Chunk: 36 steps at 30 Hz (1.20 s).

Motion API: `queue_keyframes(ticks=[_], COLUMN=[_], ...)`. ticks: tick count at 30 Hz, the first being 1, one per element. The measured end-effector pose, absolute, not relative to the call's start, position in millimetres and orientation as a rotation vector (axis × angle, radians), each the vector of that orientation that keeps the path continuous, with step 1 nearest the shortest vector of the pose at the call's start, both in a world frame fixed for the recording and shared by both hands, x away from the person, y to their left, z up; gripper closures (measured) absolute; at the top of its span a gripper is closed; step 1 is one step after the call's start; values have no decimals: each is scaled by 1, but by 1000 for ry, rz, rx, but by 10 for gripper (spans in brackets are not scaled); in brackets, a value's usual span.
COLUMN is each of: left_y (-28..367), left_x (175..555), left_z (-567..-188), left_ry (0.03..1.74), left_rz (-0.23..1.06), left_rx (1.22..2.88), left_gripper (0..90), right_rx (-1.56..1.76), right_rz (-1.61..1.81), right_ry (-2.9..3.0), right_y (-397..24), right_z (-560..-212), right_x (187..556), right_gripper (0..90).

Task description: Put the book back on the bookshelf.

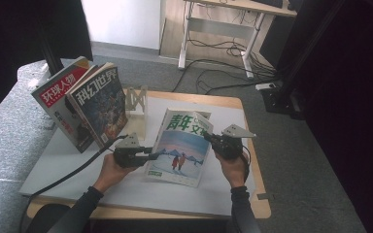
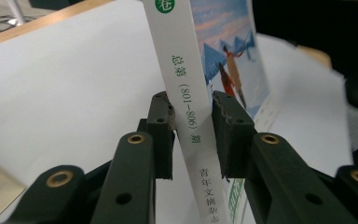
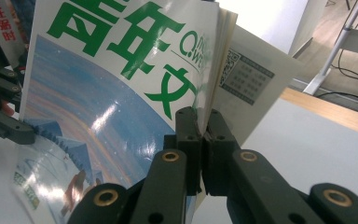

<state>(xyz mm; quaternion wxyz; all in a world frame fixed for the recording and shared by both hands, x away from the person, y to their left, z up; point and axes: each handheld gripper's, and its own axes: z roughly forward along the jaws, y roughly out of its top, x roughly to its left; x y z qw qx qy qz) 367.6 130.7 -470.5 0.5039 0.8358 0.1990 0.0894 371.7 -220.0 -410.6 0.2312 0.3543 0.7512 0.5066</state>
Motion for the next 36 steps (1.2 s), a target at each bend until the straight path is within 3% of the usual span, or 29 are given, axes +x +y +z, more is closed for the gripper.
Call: queue_keyframes(ticks=[18, 31, 36], left_y=[147, 159, 163], left_x=[347, 335, 334], left_z=[-479, -484, -485], left_ry=[416, 383, 381], left_rz=[250, 245, 234], left_rx=[2026, 1995, 1985], left_gripper=[732, 746, 746], right_rx=[895, 821, 840], right_rz=[1469, 1511, 1480], right_ry=[2084, 2120, 2132], right_y=[-216, -215, -219], right_z=[-408, -396, -403], right_x=[357, 347, 345], right_gripper=[802, 648, 492])
